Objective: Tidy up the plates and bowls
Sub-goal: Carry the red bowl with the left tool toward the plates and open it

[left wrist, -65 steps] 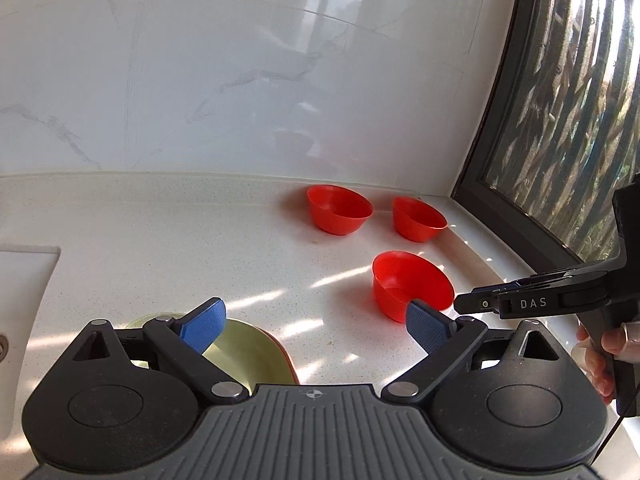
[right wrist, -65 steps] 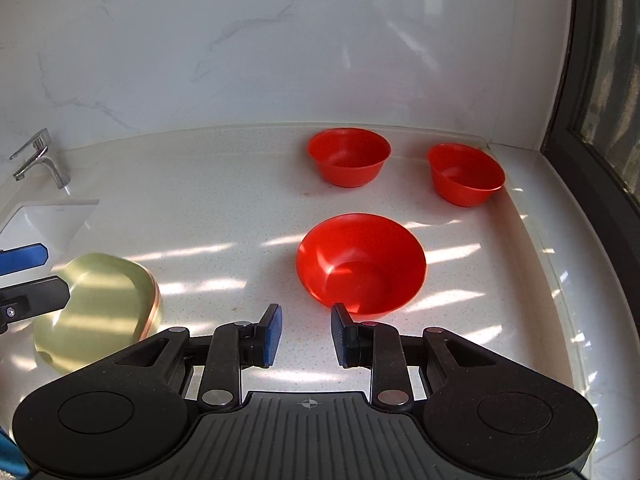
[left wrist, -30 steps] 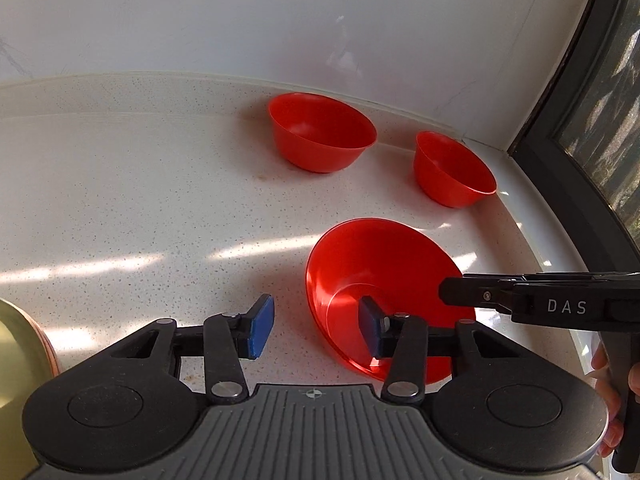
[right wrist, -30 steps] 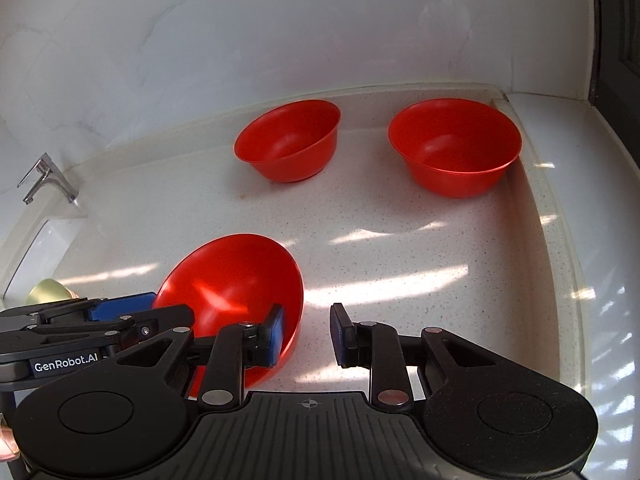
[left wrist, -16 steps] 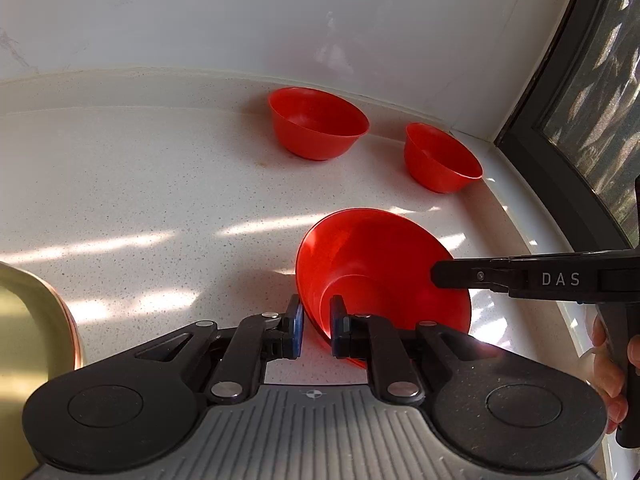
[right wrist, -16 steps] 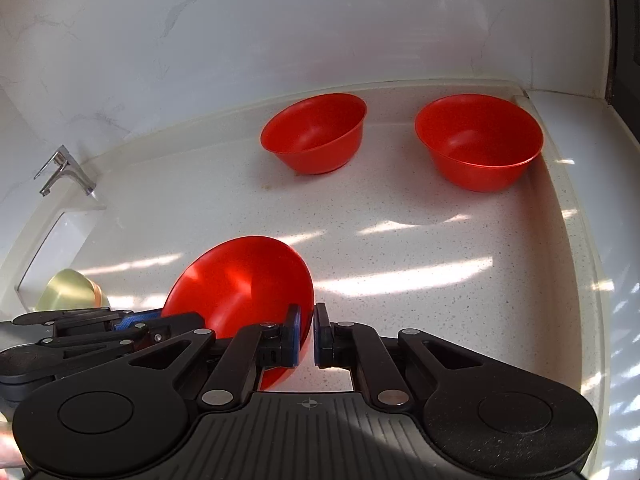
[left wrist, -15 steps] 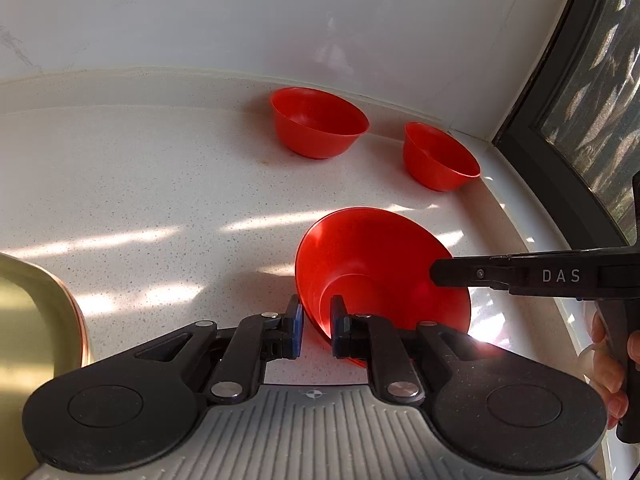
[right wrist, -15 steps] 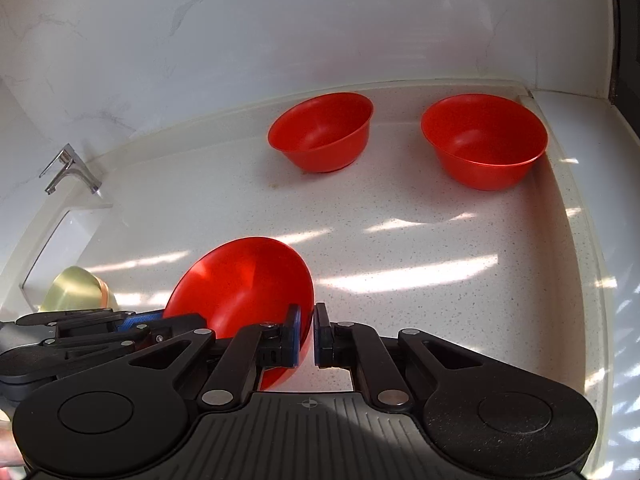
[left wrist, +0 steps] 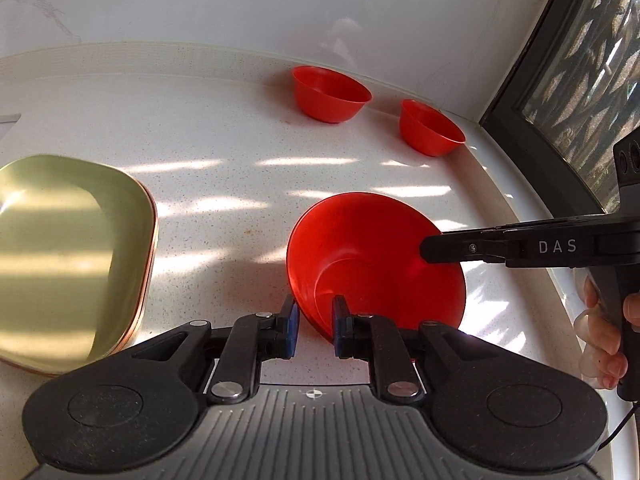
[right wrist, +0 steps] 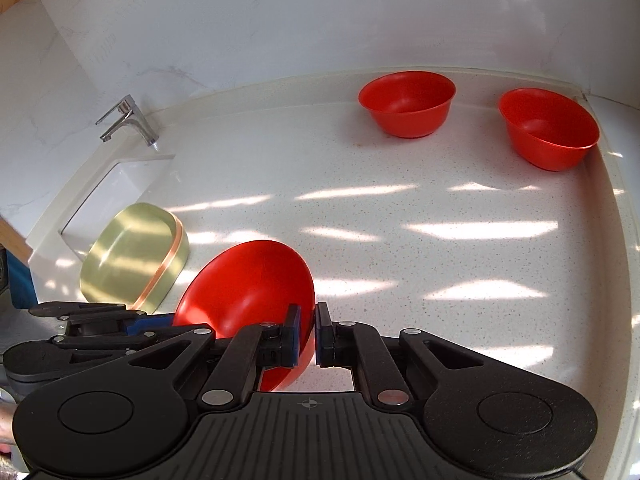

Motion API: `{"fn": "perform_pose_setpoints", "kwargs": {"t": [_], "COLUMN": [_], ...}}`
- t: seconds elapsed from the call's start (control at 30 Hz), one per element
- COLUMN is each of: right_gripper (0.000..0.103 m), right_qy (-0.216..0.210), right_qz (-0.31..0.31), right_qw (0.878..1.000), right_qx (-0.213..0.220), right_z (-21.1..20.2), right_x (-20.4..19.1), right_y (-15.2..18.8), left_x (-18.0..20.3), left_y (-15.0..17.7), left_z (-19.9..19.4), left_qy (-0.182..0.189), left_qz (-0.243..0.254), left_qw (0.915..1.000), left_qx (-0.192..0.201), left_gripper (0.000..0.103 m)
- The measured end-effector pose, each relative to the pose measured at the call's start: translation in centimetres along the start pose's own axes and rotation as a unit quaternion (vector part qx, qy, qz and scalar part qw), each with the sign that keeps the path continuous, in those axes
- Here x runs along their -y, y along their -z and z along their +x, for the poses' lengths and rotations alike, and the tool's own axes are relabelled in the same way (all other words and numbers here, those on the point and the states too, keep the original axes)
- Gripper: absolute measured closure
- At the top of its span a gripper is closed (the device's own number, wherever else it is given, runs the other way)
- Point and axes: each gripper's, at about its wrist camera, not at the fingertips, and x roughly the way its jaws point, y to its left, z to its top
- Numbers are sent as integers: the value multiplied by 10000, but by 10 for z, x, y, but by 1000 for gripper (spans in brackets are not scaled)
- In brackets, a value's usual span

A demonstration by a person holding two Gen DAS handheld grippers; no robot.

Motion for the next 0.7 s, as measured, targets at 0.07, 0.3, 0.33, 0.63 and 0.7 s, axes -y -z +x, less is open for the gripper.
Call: {"fn": "perform_pose_setpoints", "kwargs": {"t": [0.07, 0.3, 0.33, 0.63, 0.7], "right_gripper": [96, 96, 96, 93, 88], "right_qy": [3, -39, -46, -50, 11], "right_qz": [-12, 81, 79, 92, 68], "right_qw": [10000, 9999, 9999, 9999, 9999], "right_qx": [-28, -83, -87, -118, -74], "right_z": [-1, 4, 5, 10, 9], "right_x": [-2, -2, -2, -6, -7], "right_y": [3, 10, 10, 12, 13], "left_x": [-2, -7, -7, -11, -12], "left_y": [3, 9, 9, 8, 5], "left_z": [-1, -6, -6, -13, -19], "left_qy": [-4, -59, -61, -26, -38], "left_qz": [-13, -2, -17, 17, 55], "left_qw": [10000, 10000, 10000, 9999, 9997], "left_qx": [1, 60, 56, 149, 217], "left_gripper": [86, 86, 85, 48, 43]}}
